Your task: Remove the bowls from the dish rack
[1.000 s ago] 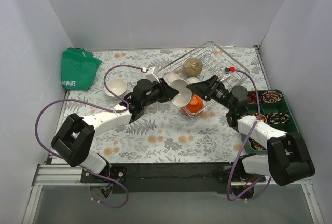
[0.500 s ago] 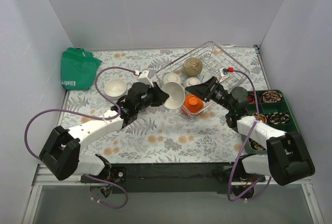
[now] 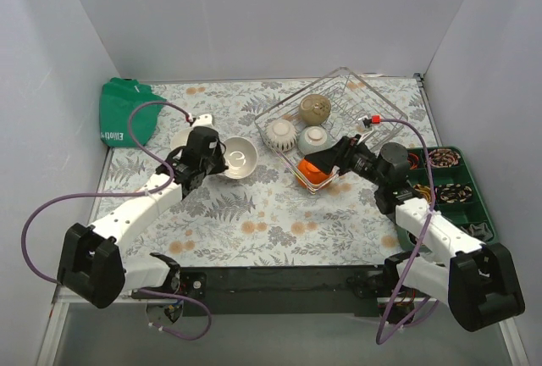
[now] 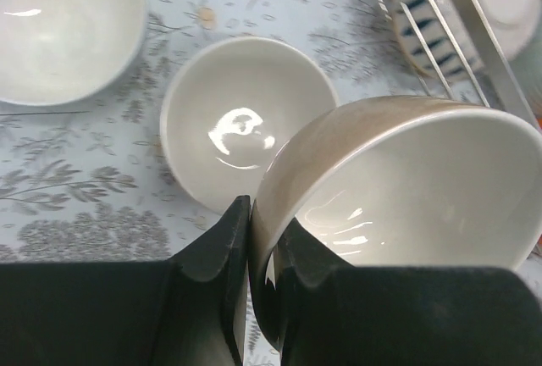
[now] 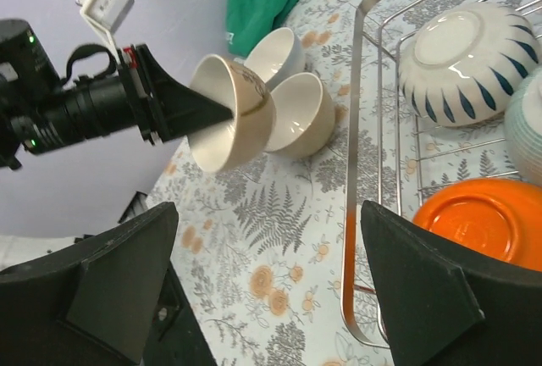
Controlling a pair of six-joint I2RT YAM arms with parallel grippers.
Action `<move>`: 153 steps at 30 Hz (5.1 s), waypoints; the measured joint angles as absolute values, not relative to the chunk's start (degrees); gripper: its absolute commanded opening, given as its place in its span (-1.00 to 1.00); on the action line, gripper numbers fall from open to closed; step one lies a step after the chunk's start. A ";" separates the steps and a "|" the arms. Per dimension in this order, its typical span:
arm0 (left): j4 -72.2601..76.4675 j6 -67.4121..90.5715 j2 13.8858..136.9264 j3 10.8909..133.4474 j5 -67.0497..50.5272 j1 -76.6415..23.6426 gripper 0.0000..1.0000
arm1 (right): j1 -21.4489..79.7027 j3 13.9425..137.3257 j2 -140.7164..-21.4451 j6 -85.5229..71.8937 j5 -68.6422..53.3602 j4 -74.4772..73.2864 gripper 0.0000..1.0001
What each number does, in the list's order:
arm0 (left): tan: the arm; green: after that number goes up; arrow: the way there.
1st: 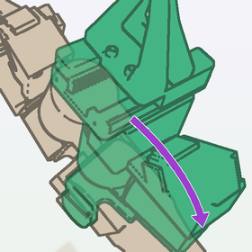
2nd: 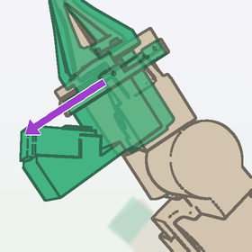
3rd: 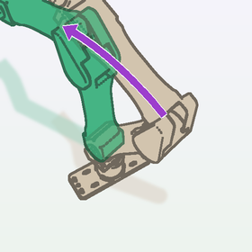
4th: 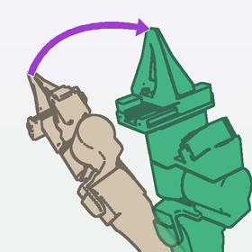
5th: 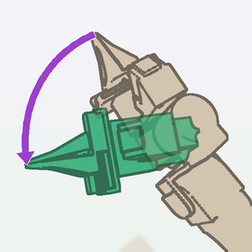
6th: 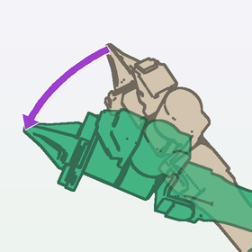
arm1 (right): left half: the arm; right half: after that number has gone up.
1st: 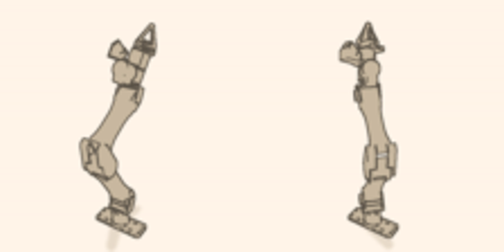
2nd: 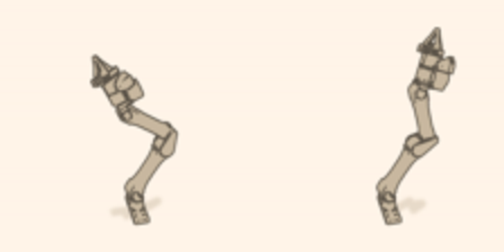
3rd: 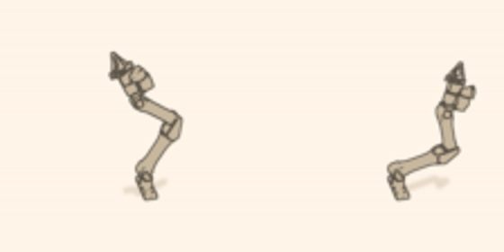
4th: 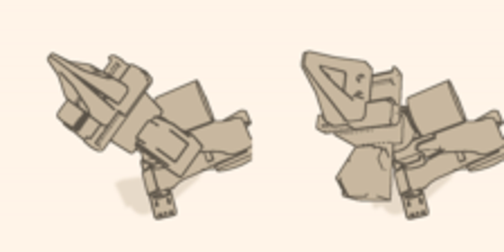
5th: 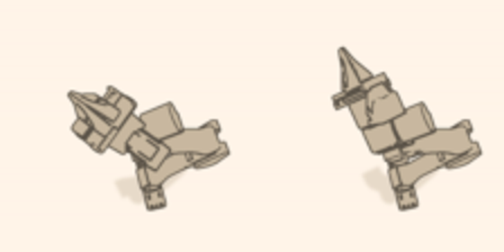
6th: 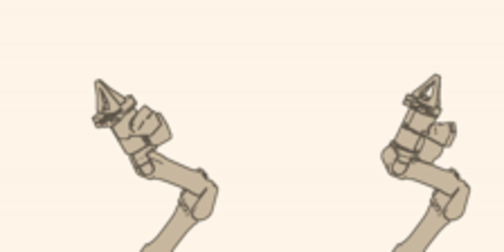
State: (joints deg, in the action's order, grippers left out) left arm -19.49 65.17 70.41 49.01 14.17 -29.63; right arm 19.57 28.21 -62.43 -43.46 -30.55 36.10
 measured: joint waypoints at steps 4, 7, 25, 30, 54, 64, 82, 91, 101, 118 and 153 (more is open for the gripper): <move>-21.93 63.64 72.77 51.64 14.46 -23.88 -1.00 | 19.57 28.25 -60.01 -38.65 -29.91 31.29 0.94; -22.50 62.63 76.40 54.22 14.17 -21.93 -1.00 | 19.57 28.27 -58.98 -36.07 -29.74 28.69 0.94; -23.09 59.72 87.55 57.82 11.09 -19.57 -0.58 | 19.57 28.29 -58.24 -31.09 -28.18 22.57 0.93; -22.24 59.48 87.55 57.82 11.09 -19.49 -0.27 | 19.57 28.29 -58.70 -31.11 -28.16 22.35 0.93; -21.89 61.58 80.05 53.89 9.96 -19.33 -0.62 | 19.57 28.38 -58.76 -31.18 -27.55 20.93 0.93; -22.31 62.89 78.72 52.88 9.85 -19.33 -0.32 | 19.57 28.40 -58.76 -31.03 -27.33 20.88 0.93; -17.34 58.00 63.92 51.31 13.89 -19.31 0.96 | 17.39 48.03 -77.32 -26.04 -11.53 16.69 0.97; -14.11 55.90 60.93 44.31 14.68 -19.31 0.96 | 15.40 68.23 -97.41 -21.30 -9.30 13.98 0.97; -12.73 54.85 59.55 43.66 15.73 -19.33 0.96 | 14.59 79.72 -112.03 -17.91 -9.47 8.88 0.97; -11.97 54.78 59.42 43.53 15.64 -19.35 0.96 | 14.22 81.38 -114.72 -18.09 -10.87 8.40 0.48; -11.97 54.39 58.26 42.70 14.98 -19.35 0.97 | 15.66 80.07 -103.72 -5.30 -13.47 4.78 0.00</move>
